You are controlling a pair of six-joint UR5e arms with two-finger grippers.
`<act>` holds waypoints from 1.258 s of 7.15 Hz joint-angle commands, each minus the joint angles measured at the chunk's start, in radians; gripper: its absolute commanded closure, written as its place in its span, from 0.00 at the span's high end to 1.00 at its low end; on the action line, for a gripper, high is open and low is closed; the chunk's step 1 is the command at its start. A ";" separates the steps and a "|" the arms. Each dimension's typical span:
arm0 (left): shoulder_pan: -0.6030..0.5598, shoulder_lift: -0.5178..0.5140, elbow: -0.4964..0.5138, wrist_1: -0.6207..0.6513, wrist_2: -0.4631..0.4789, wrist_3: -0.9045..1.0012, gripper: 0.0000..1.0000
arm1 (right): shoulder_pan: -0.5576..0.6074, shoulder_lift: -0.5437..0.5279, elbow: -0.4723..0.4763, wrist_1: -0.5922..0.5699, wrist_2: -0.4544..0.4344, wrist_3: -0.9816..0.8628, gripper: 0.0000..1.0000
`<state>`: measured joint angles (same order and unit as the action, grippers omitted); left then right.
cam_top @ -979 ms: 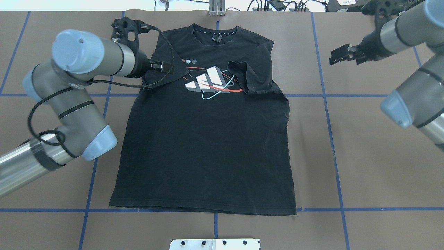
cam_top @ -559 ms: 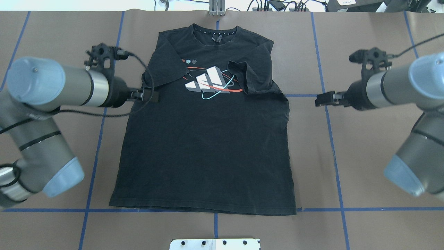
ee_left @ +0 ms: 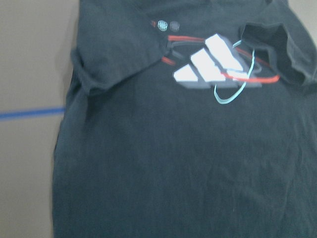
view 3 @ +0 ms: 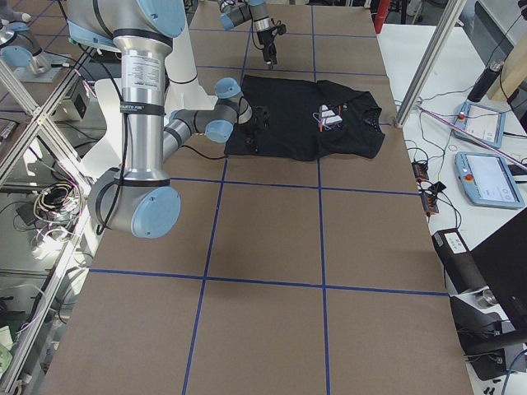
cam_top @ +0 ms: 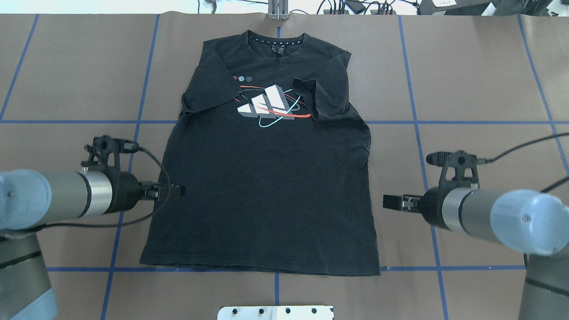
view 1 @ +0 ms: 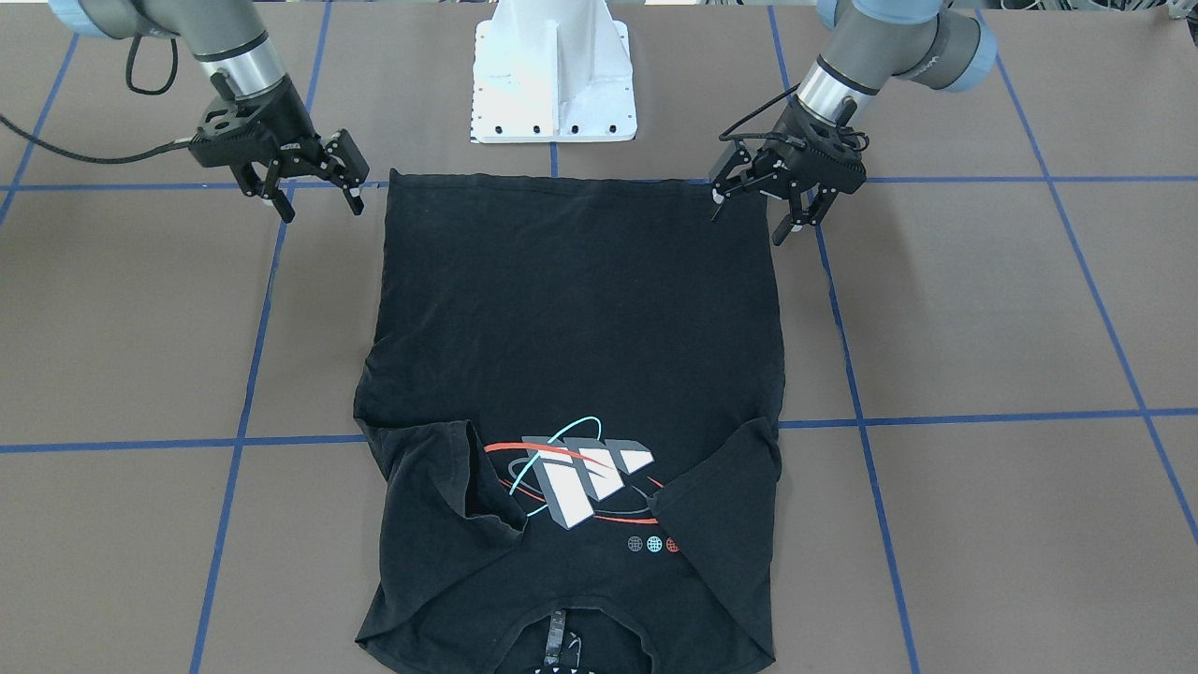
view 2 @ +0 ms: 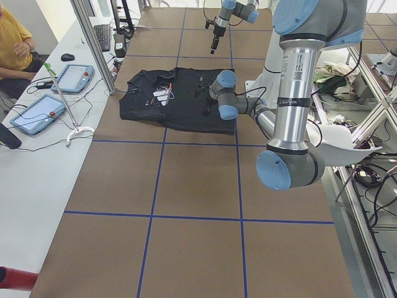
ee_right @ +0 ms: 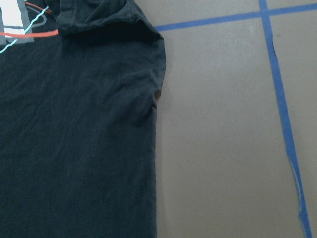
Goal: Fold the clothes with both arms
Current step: 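Move both grippers down to the shirt's bottom hem corners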
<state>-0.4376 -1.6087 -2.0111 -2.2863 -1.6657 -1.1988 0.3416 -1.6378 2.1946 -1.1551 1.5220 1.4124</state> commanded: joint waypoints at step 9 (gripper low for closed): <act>0.221 0.150 0.017 -0.039 0.106 -0.142 0.99 | -0.147 -0.028 0.031 0.000 -0.146 0.114 1.00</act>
<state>-0.2275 -1.4643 -1.9957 -2.3255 -1.5601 -1.3401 0.1957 -1.6659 2.2260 -1.1551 1.3776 1.5276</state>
